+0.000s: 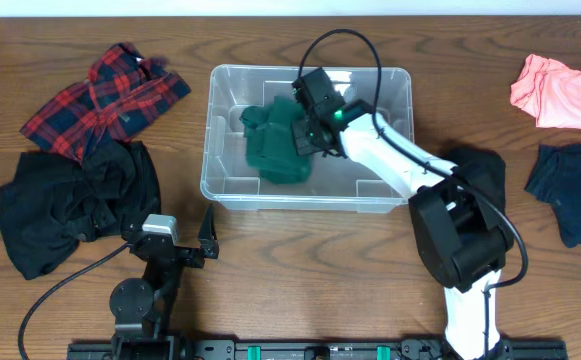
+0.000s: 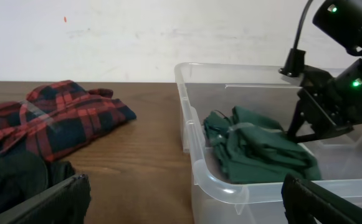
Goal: Pack container
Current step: 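Press and adjust the green garment flat with the right gripper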
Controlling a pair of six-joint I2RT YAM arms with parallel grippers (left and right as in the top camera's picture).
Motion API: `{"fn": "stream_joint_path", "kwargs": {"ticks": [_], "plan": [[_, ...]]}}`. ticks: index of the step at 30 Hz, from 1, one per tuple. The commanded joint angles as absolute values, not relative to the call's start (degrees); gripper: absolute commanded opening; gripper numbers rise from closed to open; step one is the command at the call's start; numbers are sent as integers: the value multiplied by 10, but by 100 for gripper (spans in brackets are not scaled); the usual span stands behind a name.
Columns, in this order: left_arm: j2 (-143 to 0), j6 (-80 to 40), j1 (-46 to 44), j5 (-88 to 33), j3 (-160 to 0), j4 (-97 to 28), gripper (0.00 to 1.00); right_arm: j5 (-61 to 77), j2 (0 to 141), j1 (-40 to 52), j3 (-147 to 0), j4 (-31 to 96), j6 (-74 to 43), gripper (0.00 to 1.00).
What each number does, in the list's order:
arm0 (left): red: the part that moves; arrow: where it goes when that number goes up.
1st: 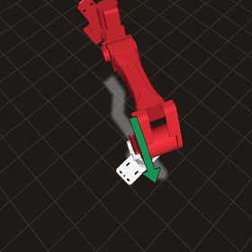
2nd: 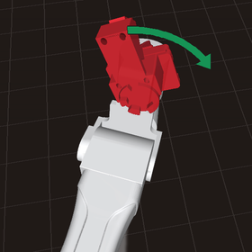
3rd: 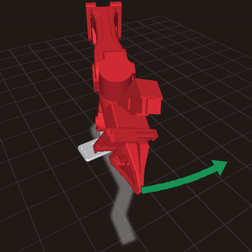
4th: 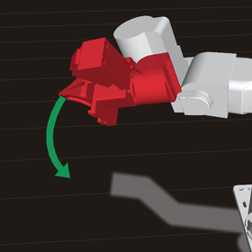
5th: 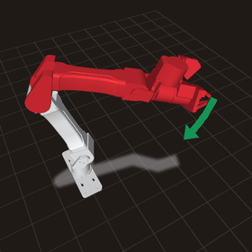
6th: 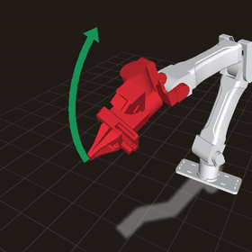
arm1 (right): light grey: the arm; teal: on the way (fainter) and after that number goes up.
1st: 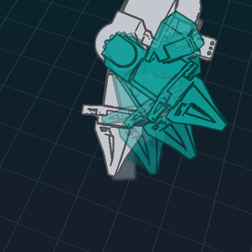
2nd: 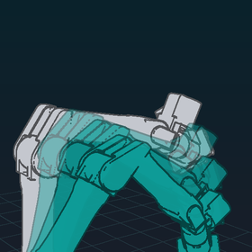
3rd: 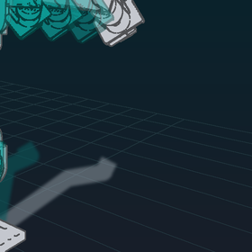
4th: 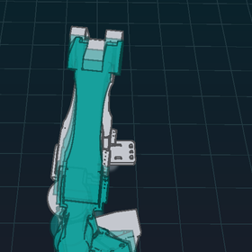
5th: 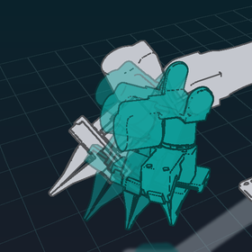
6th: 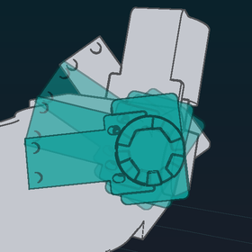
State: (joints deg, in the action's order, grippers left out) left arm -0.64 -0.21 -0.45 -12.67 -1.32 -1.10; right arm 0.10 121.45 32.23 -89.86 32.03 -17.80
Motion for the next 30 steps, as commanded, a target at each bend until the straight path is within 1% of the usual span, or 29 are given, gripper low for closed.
{"fn": "stream_joint_path", "kwargs": {"ticks": [1, 6, 9, 13, 17, 21, 30], "plan": [[-7, -3, -6, -130, -2, -29, 98, 20, 1220, 337, -901, 309, -191, 1], [-7, -3, -6, -130, -2, -29, 98, 19, 1220, 338, -901, 299, -193, 2], [-7, -3, -6, -130, -2, -29, 98, 20, 1220, 329, -902, 291, -192, 6], [-7, -3, -6, -130, -2, -29, 98, 34, 1219, 314, -910, 292, -182, 6], [-7, -3, -6, -130, -2, -29, 98, 38, 1210, 302, -922, 324, -183, 5], [-7, -3, -6, -130, -2, -29, 98, 14, 1204, 293, -924, 345, -184, 6], [-7, -3, -6, -130, -2, -29, 98, -1, 1220, 289, -923, 342, -184, 6]]}}
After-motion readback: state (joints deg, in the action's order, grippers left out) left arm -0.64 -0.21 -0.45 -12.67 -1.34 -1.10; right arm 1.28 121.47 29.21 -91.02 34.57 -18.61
